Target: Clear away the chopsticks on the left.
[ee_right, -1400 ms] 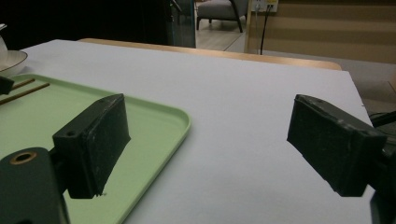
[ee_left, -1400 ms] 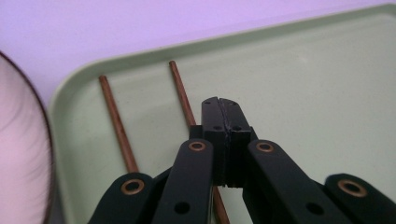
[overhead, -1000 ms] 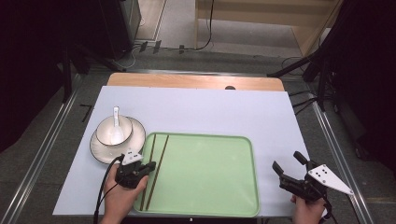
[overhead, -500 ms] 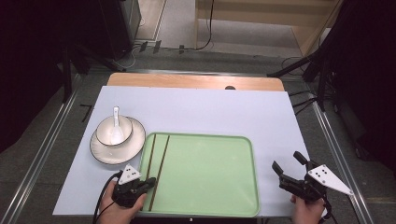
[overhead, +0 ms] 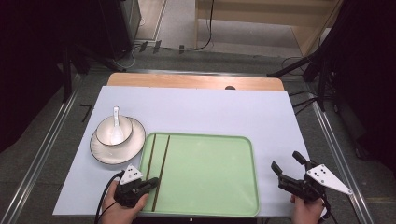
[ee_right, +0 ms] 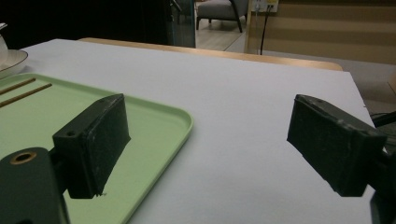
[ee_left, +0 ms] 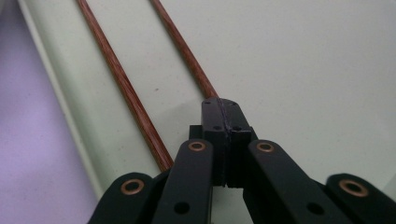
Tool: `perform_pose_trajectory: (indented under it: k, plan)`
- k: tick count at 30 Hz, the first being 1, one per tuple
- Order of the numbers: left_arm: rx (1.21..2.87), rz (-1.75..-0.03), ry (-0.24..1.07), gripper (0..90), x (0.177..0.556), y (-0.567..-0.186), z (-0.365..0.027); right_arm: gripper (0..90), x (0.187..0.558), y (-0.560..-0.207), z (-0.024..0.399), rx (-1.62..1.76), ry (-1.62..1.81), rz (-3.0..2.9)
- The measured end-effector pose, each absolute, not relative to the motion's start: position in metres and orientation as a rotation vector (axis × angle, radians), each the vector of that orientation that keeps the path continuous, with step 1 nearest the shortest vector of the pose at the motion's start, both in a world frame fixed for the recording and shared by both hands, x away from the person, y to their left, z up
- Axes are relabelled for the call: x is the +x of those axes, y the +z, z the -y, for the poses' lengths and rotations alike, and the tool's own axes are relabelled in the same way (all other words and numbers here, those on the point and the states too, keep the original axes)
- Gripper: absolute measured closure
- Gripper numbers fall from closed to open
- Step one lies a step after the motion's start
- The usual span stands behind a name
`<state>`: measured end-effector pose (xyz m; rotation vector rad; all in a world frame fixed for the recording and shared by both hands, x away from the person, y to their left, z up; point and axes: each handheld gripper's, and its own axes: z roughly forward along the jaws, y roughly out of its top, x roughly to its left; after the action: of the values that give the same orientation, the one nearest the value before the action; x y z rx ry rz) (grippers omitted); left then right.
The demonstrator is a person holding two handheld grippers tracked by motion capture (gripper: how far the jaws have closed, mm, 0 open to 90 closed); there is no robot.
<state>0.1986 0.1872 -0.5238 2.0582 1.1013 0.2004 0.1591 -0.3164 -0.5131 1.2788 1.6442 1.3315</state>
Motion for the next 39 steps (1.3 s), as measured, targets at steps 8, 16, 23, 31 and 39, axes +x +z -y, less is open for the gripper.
perform_pose_trajectory:
  k: [8,16,23,31,39]
  plan:
    - [1.934,-0.988,0.173,54.6,0.207,-0.518,-0.205,12.7,0.159,-0.514,0.317,1.284,1.333,-1.642]
    - [1.911,-0.930,0.243,13.2,0.213,-0.505,-0.218,12.7,0.159,-0.513,0.317,1.284,1.329,-1.642]
    - [1.877,-0.924,0.234,0.2,0.221,-0.501,-0.239,12.7,0.159,-0.514,0.318,1.286,1.325,-1.641]
    - [1.835,-0.937,0.278,0.0,0.227,-0.496,-0.266,12.7,0.159,-0.514,0.318,1.286,1.318,-1.643]
    - [1.807,-0.939,0.324,0.0,0.232,-0.494,-0.289,12.7,0.159,-0.515,0.319,1.293,1.314,-1.642]
